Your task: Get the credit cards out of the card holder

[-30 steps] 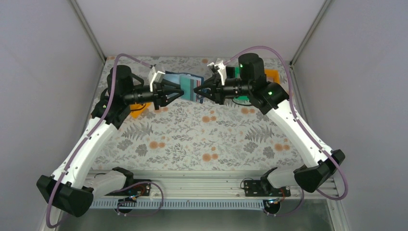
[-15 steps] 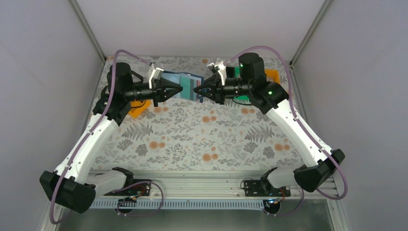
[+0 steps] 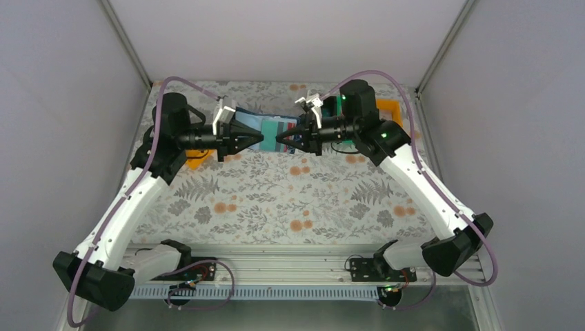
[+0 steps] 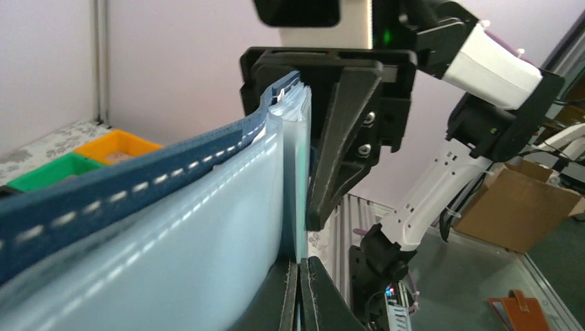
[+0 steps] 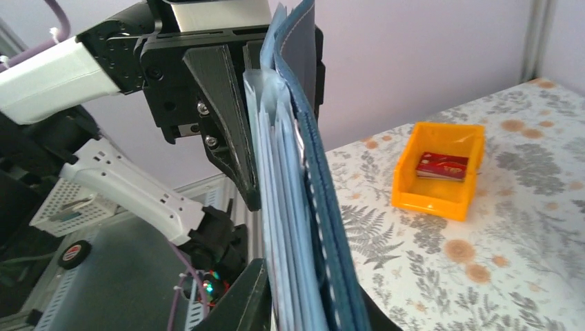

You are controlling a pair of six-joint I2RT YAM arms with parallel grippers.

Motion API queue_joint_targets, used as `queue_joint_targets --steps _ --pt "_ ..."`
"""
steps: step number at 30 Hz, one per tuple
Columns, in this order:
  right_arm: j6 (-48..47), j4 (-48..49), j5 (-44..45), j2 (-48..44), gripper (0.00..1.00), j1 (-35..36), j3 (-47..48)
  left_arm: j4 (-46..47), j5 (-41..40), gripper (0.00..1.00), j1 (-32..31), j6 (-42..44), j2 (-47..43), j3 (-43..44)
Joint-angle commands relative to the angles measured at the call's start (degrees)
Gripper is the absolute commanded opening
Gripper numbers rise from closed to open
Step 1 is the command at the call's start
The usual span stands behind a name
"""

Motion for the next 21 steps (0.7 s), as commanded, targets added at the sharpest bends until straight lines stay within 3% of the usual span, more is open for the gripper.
queue_joint_targets --steps 1,4,8,18,21 --pt "-0.5 1.9 -4.8 0.5 0.20 0.7 -1.5 3.7 3.9 0.03 -0.6 -0.6 -2.3 -0.8" --pt "-0.7 2.2 -4.3 -0.7 0.22 0.6 -2.2 3.6 4.1 0.02 -0.1 -0.5 -3.0 -1.2" --pt "-1.9 1.0 -4.3 -1.8 0.17 0.2 -2.7 2.1 4.6 0.02 0.5 1.0 -3.4 -1.1" --pt "-3.4 -2.8 -5.5 -2.5 0.27 -0.8 -2.8 -1.6 6.2 0.02 1.4 5.9 -3.6 -0.6" --pt "-3.2 -2.4 -5.7 -3.0 0.19 -0.8 -2.9 -2.2 6.2 0.03 1.4 6.4 -3.6 -0.5"
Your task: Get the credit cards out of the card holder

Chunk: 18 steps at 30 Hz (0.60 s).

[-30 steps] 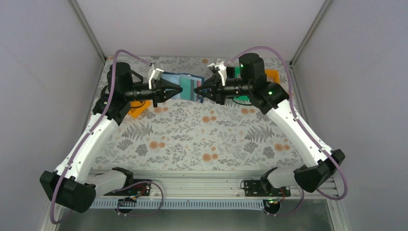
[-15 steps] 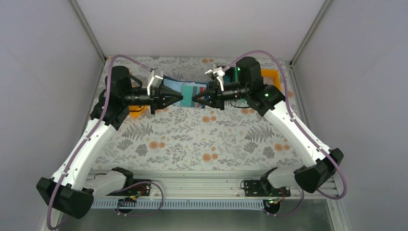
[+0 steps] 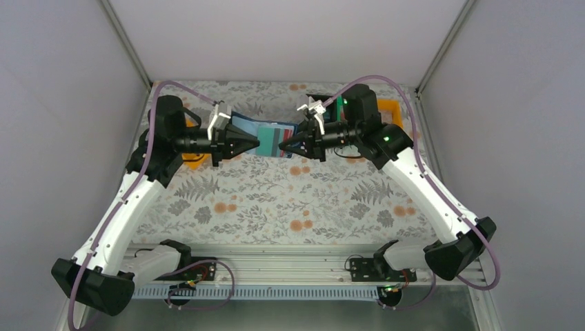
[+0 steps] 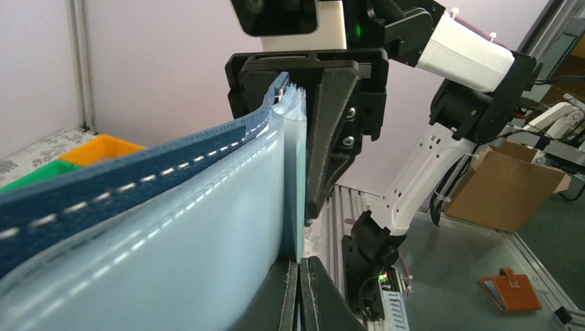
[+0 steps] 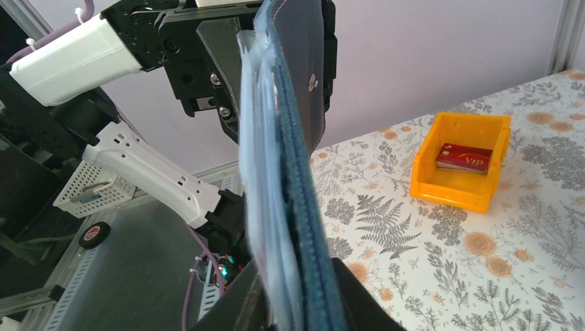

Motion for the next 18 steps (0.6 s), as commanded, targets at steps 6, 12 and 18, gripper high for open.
queue_joint_targets --steps 6,12,18 --pt "-1.3 -1.6 -1.4 -2.1 0.04 -0.5 -0.2 -1.8 4.0 0.02 0.7 5.3 -1.1 1.8" --pt "0.1 -0.7 -6.4 -0.3 0.04 -0.6 0.9 -4.3 7.6 0.04 0.3 10.8 -1.3 2.6" --pt "-1.1 -2.2 -7.7 2.3 0.04 0.0 4.7 0.6 4.9 0.26 -0.3 3.5 -1.2 1.3"
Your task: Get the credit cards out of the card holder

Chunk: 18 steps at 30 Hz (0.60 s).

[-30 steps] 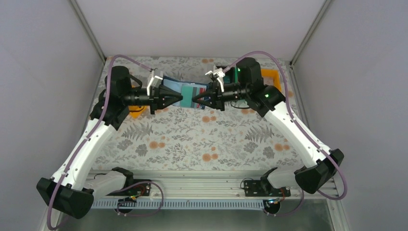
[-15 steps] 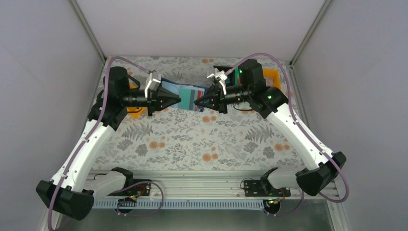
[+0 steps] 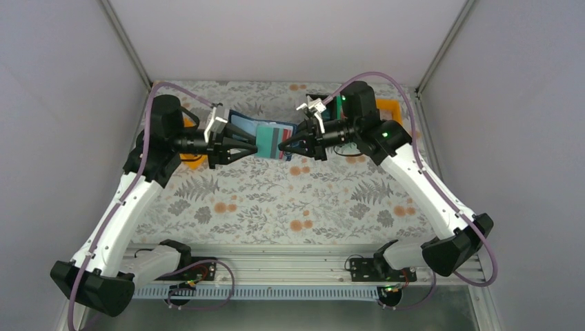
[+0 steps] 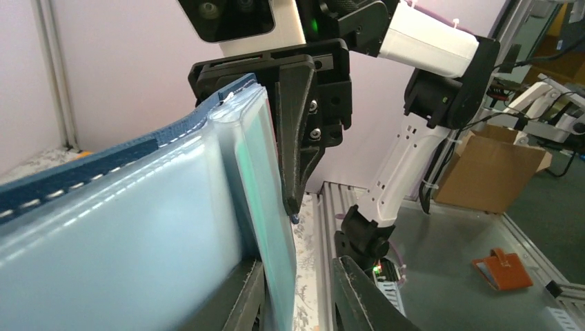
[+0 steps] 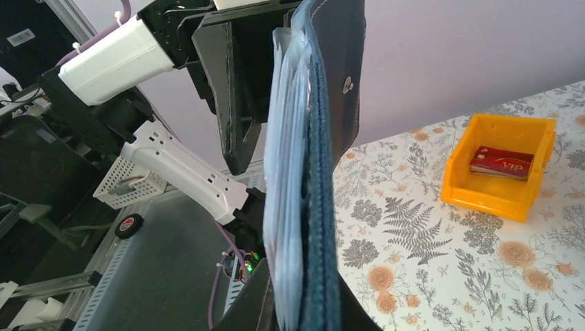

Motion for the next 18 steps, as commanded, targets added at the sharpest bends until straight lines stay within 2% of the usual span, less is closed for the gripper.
queue_joint_targets --steps 1,3,4,5,6,12,18 --pt "-0.5 -0.2 -2.4 1.0 0.04 0.0 2.9 3.3 0.6 0.26 -0.6 -2.0 -0.9 0.2" --pt "-0.4 -0.4 -2.6 1.3 0.04 0.1 2.9 3.9 0.1 0.25 -0.6 -2.8 -0.9 0.0" --pt "-0.4 -0.6 -2.6 1.4 0.04 0.1 2.9 4.1 0.0 0.18 -0.5 -3.2 -0.9 0.0" --pt "-0.5 -0.7 -2.6 1.6 0.04 0.2 2.9 4.2 -0.4 0.05 -0.5 -3.3 -1.0 0.0" --pt "-0.8 -1.1 -2.6 1.7 0.04 0.2 2.8 3.9 -0.6 0.03 -0.6 -3.2 -1.0 0.2" --pt "-3.7 -2.6 -1.2 -1.1 0.04 -0.9 1.6 -1.3 0.4 0.02 0.3 -0.3 -0.8 1.6" --pt "-5.3 -6.9 -0.2 -2.1 0.04 -3.5 0.6 -1.6 0.6 0.02 0.7 0.0 -0.9 1.3"
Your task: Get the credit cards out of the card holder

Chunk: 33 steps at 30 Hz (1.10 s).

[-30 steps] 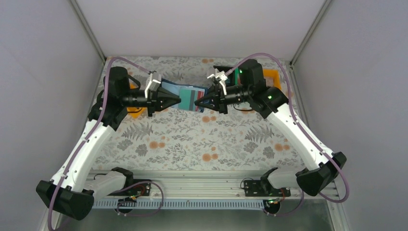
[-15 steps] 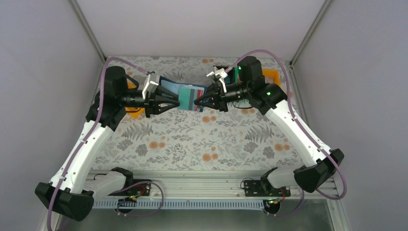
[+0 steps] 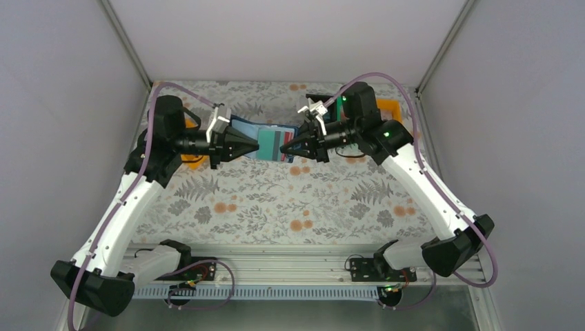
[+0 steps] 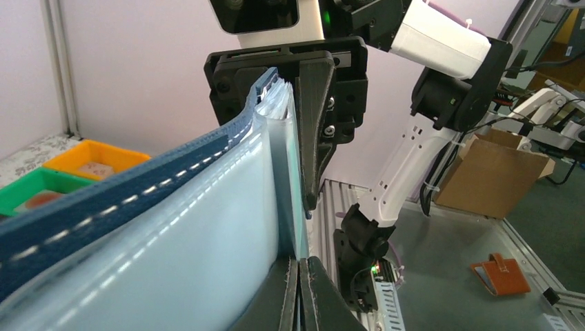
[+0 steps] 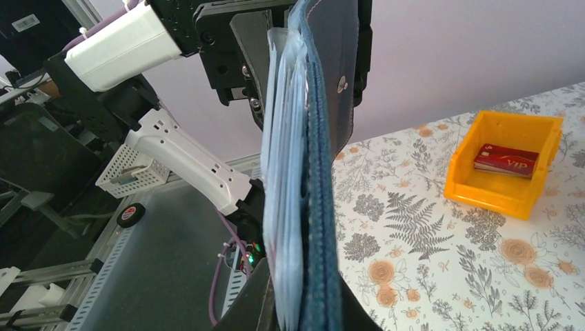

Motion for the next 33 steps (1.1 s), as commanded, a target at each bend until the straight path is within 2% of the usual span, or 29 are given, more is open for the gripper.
queue_joint_targets --steps 1,8,13,18,22,25,33 --pt "-2.1 -4.0 0.9 -2.6 0.04 -2.6 -0.4 -0.9 2.2 0.02 0.6 1.5 -0.8 1.3" --pt "-1.3 -4.2 0.4 -3.6 0.09 -3.1 -0.4 -0.5 2.3 0.02 0.6 1.5 -1.0 0.9" --pt "0.1 -2.3 -1.8 -2.3 0.08 -2.8 -0.1 2.0 0.6 0.03 -0.6 -0.2 -0.7 -0.4" --pt "1.3 -1.3 -1.2 -1.1 0.08 -2.2 0.4 3.2 0.9 0.24 -2.3 -0.8 -0.2 0.9" --pt "0.9 -1.9 -0.3 0.9 0.08 -0.2 2.1 3.8 -3.2 0.37 -2.5 -2.8 0.7 1.0" --pt "-0.1 -2.2 -0.2 1.4 0.08 1.4 3.2 4.1 -6.3 0.38 -2.4 -4.5 1.1 0.2" --pt "0.1 0.2 -0.1 2.6 0.08 3.3 3.7 6.3 -5.0 0.39 -3.1 -5.1 1.1 -1.3"
